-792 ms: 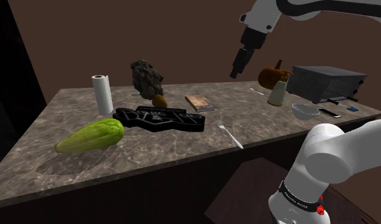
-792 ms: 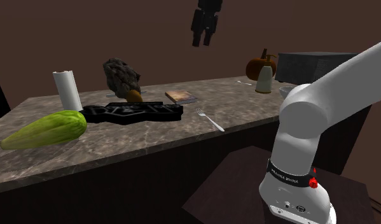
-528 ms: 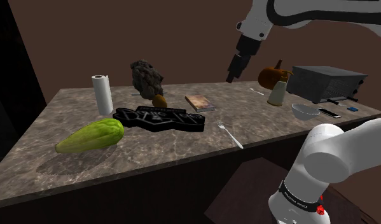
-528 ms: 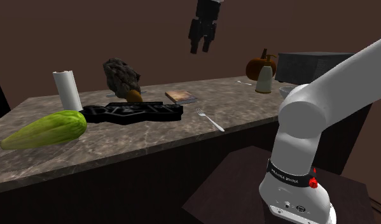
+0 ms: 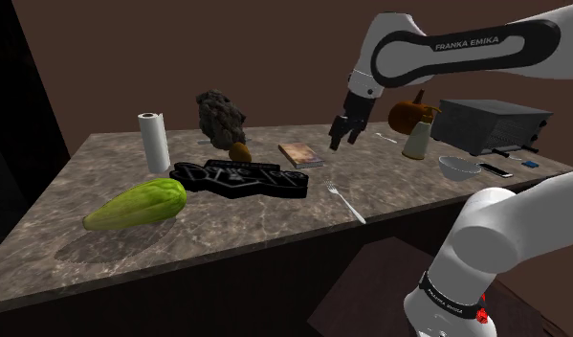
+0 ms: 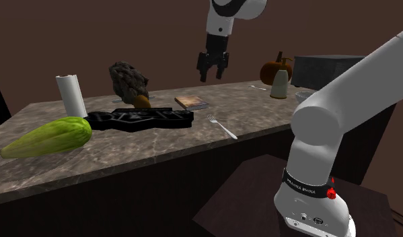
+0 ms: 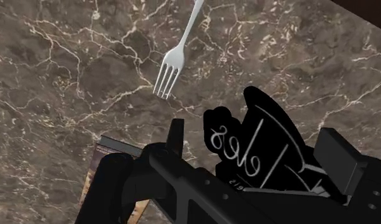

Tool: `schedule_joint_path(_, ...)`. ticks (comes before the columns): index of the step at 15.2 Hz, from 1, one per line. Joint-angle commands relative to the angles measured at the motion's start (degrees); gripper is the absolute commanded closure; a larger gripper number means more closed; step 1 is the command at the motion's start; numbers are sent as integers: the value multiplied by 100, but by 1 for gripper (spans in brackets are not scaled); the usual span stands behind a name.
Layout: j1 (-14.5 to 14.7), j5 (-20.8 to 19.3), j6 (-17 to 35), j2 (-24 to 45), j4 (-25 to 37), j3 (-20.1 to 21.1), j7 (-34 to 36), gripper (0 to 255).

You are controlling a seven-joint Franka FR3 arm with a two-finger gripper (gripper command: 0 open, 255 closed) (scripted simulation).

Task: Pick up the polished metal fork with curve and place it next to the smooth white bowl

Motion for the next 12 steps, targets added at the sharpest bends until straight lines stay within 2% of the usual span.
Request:
schedule_joint_path(1, -128, -14, 355, 241, -182, -8, 212, 0)
schedule_joint_path(12, -784, -88, 2196, 1758, -920, -95, 1341, 0)
